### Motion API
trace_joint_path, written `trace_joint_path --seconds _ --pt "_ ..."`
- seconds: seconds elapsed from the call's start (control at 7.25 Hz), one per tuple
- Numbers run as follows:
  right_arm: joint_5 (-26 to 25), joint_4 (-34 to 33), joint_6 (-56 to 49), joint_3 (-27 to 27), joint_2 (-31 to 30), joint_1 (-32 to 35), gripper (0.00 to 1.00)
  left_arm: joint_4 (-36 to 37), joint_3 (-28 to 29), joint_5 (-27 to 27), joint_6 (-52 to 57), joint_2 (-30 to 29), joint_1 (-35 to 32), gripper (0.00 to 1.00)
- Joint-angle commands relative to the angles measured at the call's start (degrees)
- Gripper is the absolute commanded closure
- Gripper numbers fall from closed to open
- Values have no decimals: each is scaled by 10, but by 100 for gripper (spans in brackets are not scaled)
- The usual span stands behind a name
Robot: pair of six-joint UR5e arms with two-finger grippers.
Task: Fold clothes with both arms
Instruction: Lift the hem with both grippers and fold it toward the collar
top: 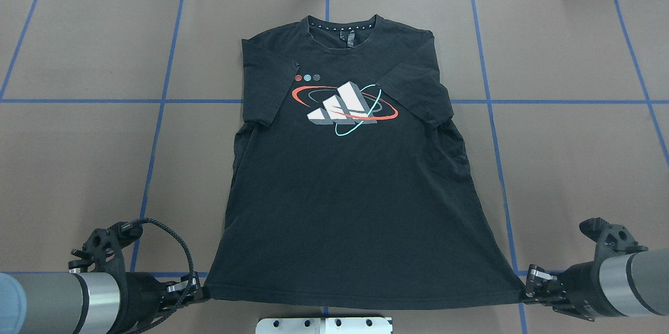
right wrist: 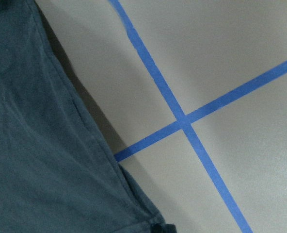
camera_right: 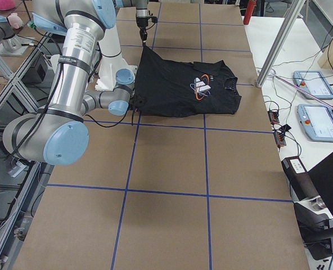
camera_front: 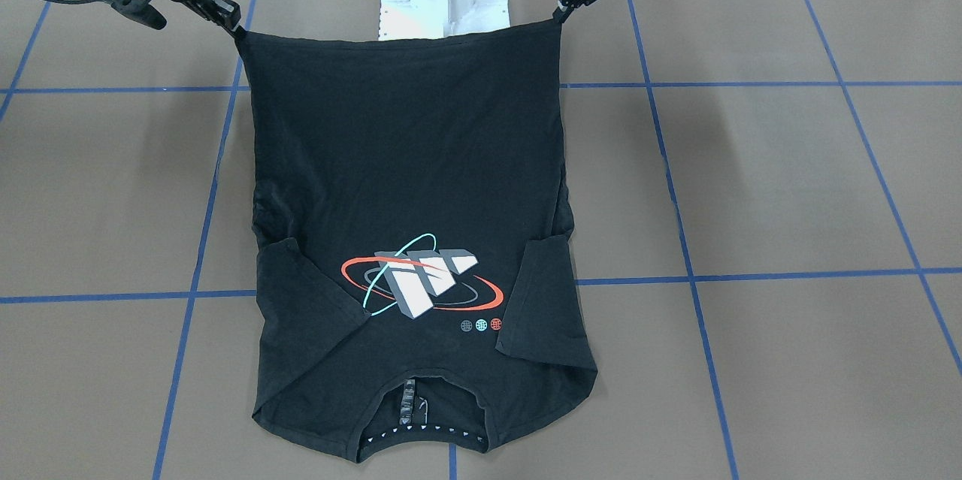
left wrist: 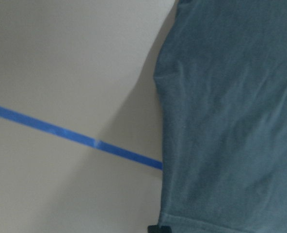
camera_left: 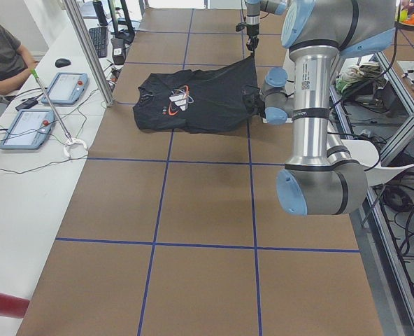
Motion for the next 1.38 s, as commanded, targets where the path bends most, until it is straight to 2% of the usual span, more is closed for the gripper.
trace_joint_path --seconds 0.0,0.14,0.28,0.41,0.55,0.83,0.97,1.24 --pt "99 9 0 -5 13 97 100 1 -25 -2 -3 -24 -7 100" --pt "115 -9 0 -11 41 142 100 0 -19 -3 16 -49 -52 100" --pt "124 -74 0 -24 93 180 100 1 -10 -23 58 -75 -107 100" --pt "161 -168 -4 -47 177 240 100 1 26 -75 95 -93 -182 100" --pt "204 -236 -22 -70 247 296 100 -2 69 -102 132 -116 -240 100" --pt "241 -376 -57 -96 368 368 100 -9 128 -105 170 -140 -303 100" --pt "244 -435 -103 -136 427 395 100 -9 165 -104 170 -172 -322 100" --pt "236 -445 -154 -268 517 430 100 -10 262 -104 170 -244 -348 100"
